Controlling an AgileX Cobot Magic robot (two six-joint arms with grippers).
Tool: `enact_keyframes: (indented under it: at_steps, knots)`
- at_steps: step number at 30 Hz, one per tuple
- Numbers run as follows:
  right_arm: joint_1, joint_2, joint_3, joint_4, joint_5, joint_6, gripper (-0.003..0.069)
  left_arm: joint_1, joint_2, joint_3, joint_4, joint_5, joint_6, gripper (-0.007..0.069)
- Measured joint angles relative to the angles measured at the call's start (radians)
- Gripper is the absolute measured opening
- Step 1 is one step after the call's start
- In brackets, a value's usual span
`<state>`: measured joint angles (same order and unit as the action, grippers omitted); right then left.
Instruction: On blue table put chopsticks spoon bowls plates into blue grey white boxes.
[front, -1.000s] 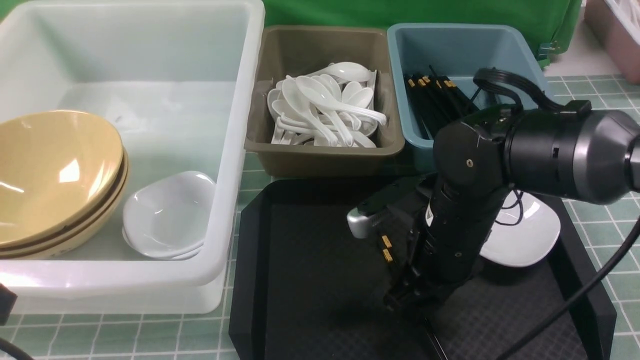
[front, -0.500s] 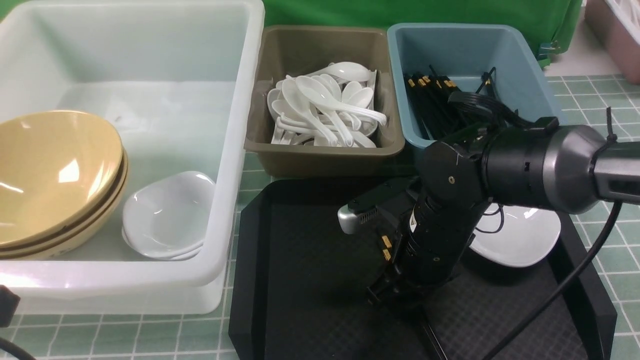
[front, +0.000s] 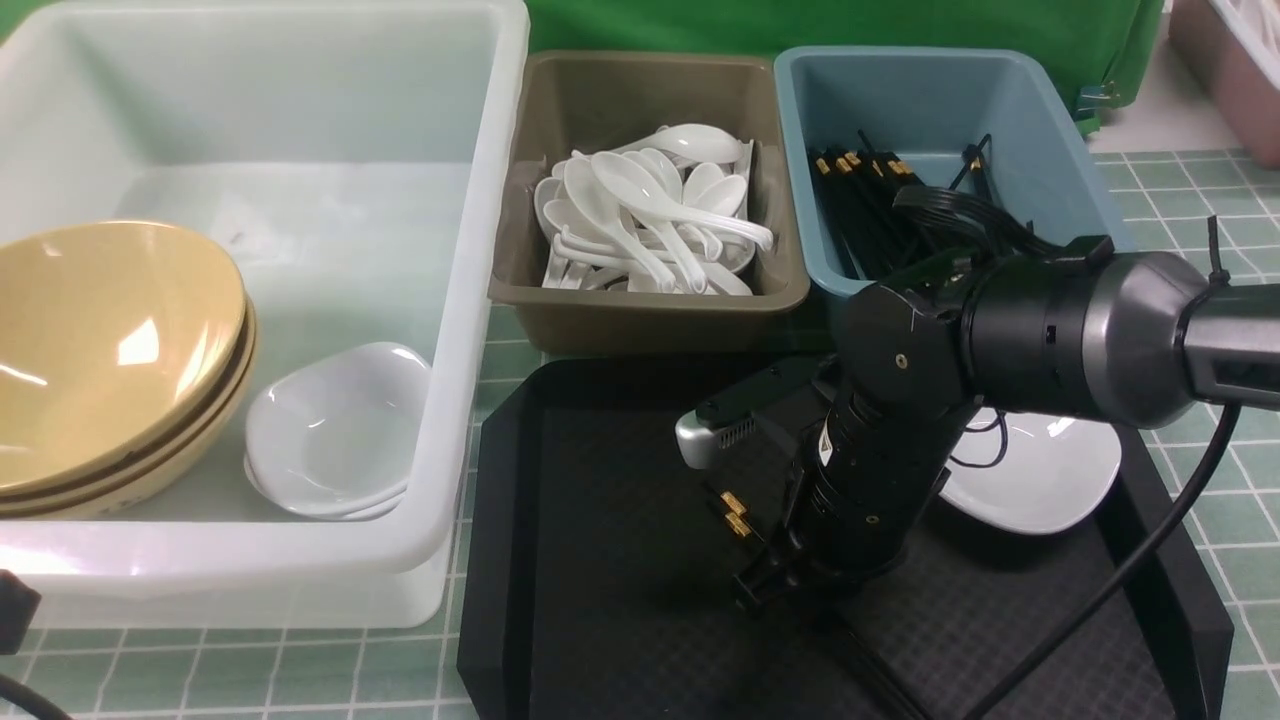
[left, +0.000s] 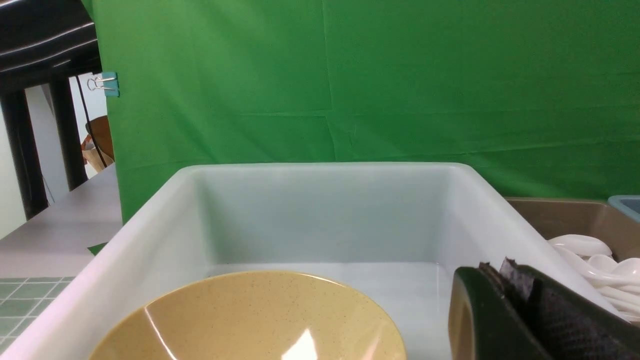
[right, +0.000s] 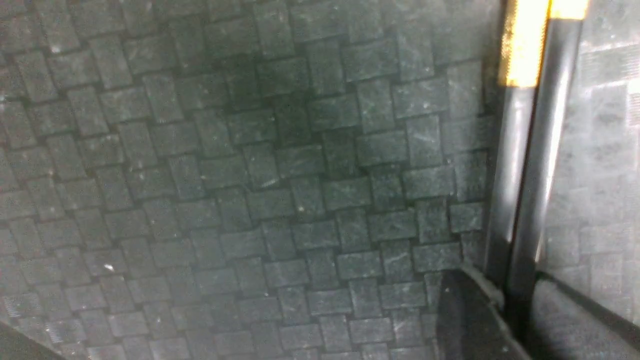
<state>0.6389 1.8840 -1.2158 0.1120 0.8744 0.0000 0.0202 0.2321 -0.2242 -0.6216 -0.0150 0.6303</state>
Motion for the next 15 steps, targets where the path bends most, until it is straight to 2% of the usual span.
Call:
enact_keyframes:
  at_steps: [15]
  knots:
    - [0.0,-0.143,0.002,0.0,-0.021,-0.02,0.016,0.0,0.0,0.0,0.0,-0.005,-0.002,0.0002]
